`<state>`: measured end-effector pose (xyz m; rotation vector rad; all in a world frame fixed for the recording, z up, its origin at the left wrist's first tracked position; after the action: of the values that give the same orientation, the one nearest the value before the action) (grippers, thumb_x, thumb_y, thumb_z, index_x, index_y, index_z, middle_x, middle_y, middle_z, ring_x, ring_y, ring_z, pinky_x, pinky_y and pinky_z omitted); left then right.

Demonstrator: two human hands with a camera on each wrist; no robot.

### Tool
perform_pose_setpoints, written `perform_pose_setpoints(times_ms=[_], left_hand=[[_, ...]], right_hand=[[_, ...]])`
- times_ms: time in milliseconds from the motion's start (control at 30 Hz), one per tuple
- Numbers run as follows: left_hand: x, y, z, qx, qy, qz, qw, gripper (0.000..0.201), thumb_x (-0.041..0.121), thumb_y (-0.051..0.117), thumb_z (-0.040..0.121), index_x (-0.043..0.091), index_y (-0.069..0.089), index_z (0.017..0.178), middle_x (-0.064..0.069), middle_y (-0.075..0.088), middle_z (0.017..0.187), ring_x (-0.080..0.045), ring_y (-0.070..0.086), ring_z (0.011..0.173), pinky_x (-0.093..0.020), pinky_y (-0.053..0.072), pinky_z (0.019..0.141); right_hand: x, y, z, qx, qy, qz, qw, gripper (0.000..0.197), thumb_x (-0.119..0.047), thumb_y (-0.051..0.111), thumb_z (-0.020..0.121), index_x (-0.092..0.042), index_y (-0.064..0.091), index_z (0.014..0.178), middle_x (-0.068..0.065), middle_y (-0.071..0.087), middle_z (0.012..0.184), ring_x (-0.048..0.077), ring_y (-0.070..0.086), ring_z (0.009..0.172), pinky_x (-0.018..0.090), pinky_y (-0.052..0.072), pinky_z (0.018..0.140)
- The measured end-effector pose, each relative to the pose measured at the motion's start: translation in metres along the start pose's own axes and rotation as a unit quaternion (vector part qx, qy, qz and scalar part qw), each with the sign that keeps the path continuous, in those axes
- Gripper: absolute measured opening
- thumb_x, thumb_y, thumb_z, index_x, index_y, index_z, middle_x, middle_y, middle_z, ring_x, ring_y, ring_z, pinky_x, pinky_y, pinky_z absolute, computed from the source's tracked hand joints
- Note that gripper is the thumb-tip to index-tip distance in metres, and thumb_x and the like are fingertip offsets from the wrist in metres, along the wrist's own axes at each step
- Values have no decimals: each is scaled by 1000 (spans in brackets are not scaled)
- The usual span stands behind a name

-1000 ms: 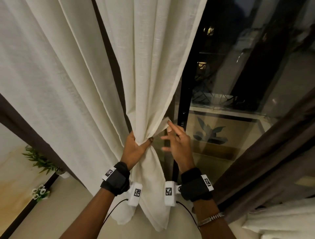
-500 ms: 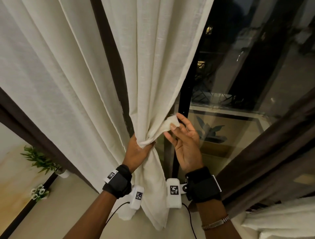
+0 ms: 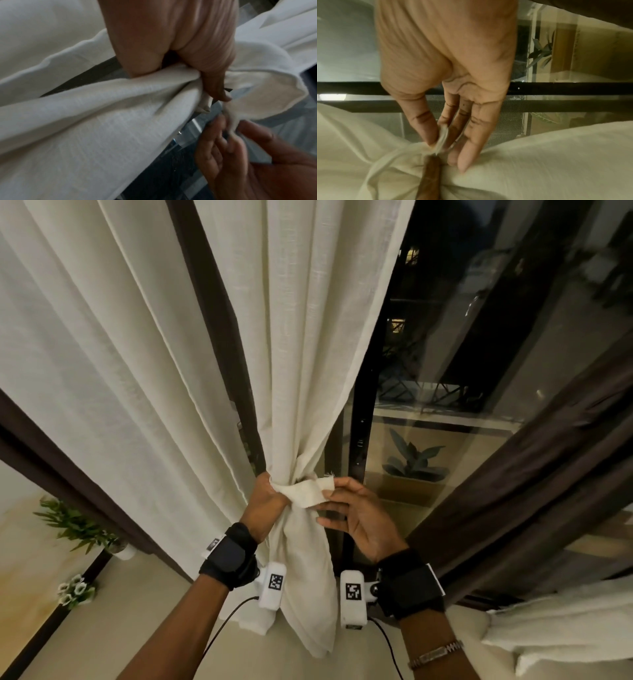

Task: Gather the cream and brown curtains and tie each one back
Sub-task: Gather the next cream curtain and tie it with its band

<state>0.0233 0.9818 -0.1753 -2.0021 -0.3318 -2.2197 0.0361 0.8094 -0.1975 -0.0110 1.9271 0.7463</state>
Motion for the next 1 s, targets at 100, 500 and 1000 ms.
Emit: perform_pose_setpoints(times_ms=[100, 500, 1000], left_hand=[[4, 2, 0, 21, 13, -15, 1000, 20, 18, 82, 91, 9, 76, 108, -2, 80, 97, -19, 75, 92, -42, 59, 86], [6, 13, -13, -11, -37, -7, 999, 93, 86, 88, 43, 24, 74, 112, 13, 83, 98, -7, 78, 96, -22, 59, 84], [1, 12, -17, -11, -89, -10, 996, 90, 78, 95, 37, 21, 68, 102, 18, 82, 85, -1, 78, 90, -12, 57, 78]], right_hand=[[2, 9, -1, -18, -12, -87, 996, 26, -7, 73, 96, -2, 65, 120, 14, 78, 121, 32, 77, 111, 49, 63, 92], [-28, 8, -5, 26, -117, -179, 976, 22, -17, 77, 96, -10, 75, 117, 8, 82, 107, 24, 78, 106, 46, 65, 92], [-30, -7, 0, 113, -119, -204, 965, 17, -21, 89, 84, -10, 79, 93, 1, 81, 87, 10, 75, 79, 25, 63, 69]])
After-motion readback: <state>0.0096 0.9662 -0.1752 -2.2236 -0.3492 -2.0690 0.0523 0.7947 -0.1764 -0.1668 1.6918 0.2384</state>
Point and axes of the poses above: each hand's wrist, its own z-axis towards the middle knuckle, its own y-axis out of the palm, x = y × z, the point moved 10 cm from there along z, towards the middle knuckle
